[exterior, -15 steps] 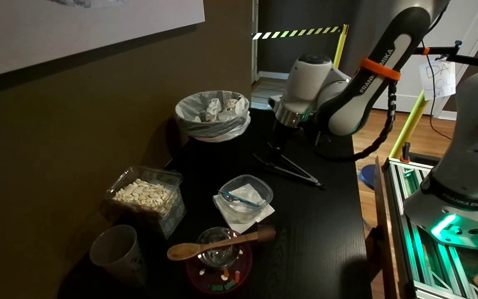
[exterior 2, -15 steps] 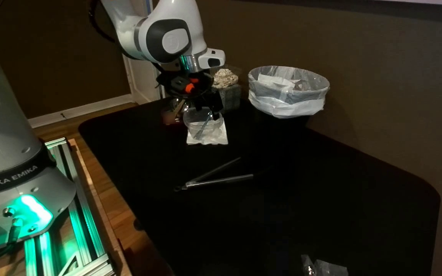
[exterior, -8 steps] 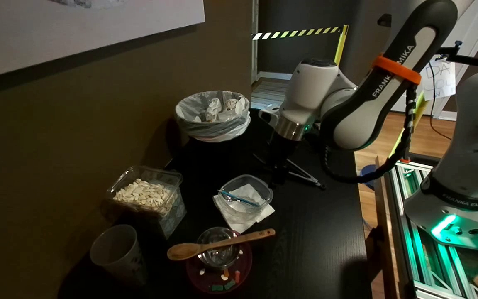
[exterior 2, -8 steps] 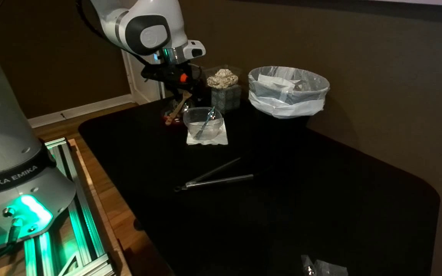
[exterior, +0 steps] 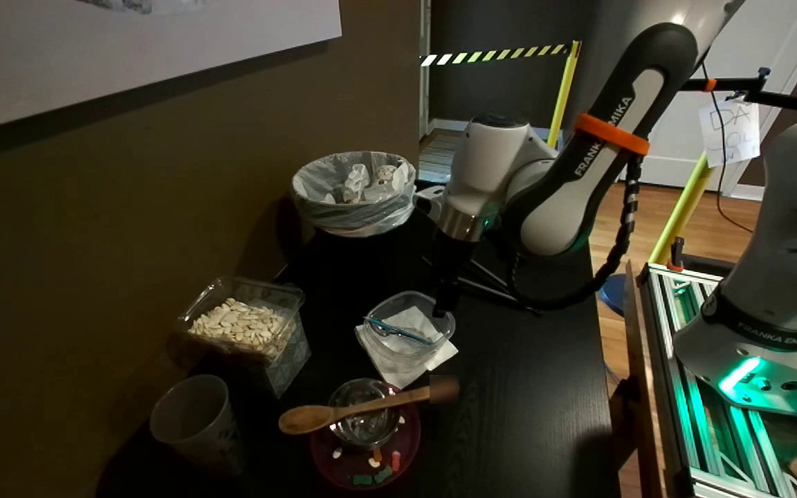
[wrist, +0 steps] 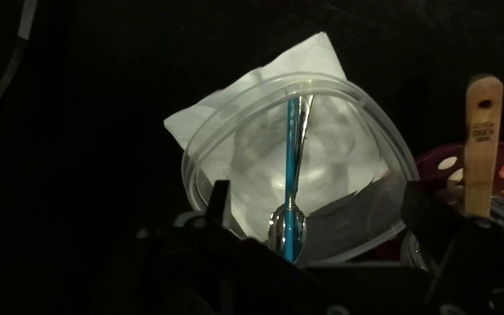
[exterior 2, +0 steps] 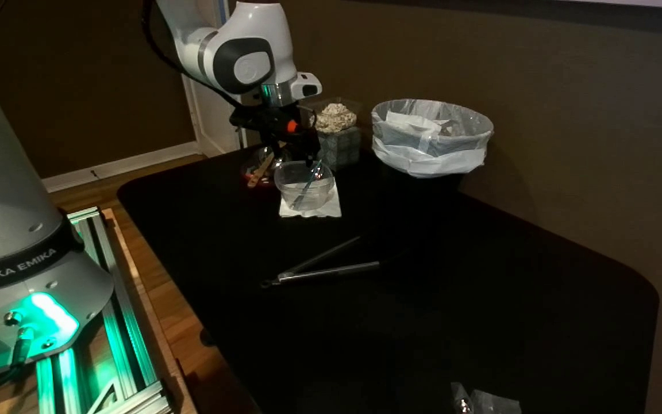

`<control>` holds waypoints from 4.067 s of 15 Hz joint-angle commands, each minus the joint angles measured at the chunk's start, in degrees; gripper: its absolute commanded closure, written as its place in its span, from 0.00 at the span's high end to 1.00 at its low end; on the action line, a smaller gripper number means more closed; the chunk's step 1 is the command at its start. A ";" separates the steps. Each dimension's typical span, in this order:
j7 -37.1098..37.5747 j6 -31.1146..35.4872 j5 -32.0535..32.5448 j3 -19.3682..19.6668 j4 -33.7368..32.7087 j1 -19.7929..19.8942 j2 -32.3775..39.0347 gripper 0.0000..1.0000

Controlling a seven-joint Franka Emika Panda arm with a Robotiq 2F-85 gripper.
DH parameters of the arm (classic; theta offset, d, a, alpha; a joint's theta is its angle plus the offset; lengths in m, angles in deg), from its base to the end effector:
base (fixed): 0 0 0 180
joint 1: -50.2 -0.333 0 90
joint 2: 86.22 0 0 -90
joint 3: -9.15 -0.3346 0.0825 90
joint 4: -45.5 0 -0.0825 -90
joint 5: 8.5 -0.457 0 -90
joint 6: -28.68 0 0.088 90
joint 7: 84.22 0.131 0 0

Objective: Put the tongs, silver spoon and blue pencil on the table.

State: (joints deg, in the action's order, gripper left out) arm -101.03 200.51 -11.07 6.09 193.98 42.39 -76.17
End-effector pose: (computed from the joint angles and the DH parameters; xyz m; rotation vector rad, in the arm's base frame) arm 0.4908 0.0925 0.1458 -3.0376 -0.6754 -0.3640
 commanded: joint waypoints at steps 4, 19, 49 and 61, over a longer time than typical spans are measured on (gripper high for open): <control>5.45 -0.31 5.96 -0.53 -7.02 0.44 9.24 1.00; 14.55 -3.72 7.36 2.68 -20.51 -3.18 23.34 0.66; 14.77 -1.11 15.72 5.45 6.27 5.62 -13.45 0.02; 7.30 -11.08 4.15 4.30 1.40 10.01 5.56 0.02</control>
State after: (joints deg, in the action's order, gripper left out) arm -91.56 187.20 -3.44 11.07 199.09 50.53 -78.60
